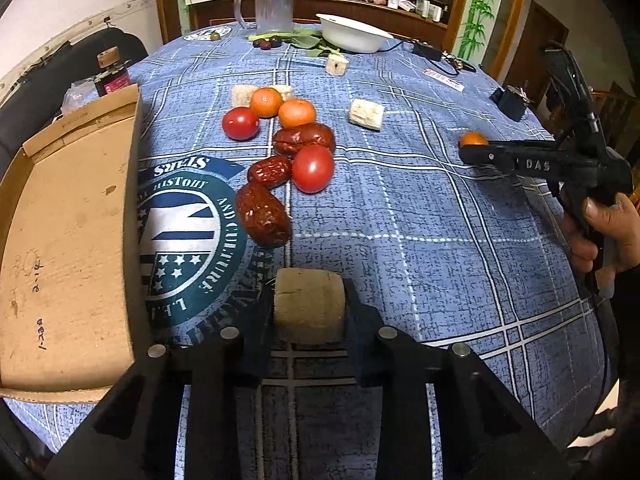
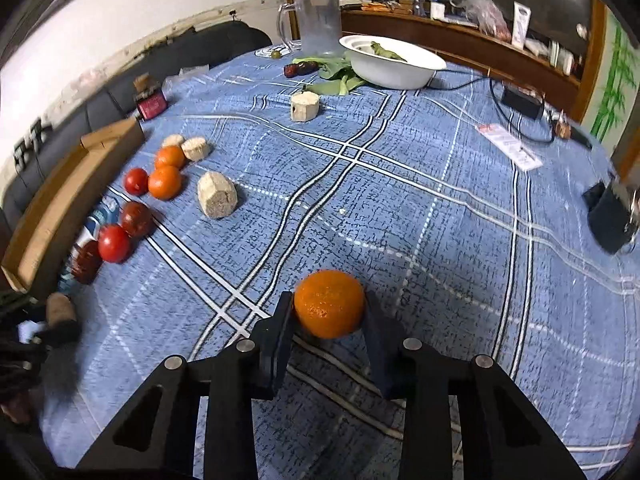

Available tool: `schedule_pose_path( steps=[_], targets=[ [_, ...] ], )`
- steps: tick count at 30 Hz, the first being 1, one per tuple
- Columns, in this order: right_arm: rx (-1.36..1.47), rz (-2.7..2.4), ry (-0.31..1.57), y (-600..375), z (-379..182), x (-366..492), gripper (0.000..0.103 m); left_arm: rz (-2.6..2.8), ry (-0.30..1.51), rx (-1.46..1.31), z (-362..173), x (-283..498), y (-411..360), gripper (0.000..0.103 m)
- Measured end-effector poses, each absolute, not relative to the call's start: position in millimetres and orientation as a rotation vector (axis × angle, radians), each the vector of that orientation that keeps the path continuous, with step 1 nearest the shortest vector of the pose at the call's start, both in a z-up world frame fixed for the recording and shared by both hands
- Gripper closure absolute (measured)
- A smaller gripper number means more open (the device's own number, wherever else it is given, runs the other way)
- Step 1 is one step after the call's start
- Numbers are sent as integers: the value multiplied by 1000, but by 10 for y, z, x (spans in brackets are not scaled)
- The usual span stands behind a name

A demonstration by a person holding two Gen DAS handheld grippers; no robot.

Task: Organize fruits
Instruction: 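Carry the cork chunk with the left tool while the right tool carries the mandarin over the tray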

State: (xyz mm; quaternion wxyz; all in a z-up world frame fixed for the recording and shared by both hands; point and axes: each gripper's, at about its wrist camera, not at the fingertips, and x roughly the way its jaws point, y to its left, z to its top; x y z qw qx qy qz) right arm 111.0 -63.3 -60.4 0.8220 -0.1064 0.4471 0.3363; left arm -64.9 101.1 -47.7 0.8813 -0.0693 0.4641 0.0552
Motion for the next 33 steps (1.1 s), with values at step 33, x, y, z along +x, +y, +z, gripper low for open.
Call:
schedule_pose_path(
  steps=[33],
  targets=[
    [-230,1068,889,312,-59,-18,70,233,812,-184,86,-1159,1603,76]
  ],
)
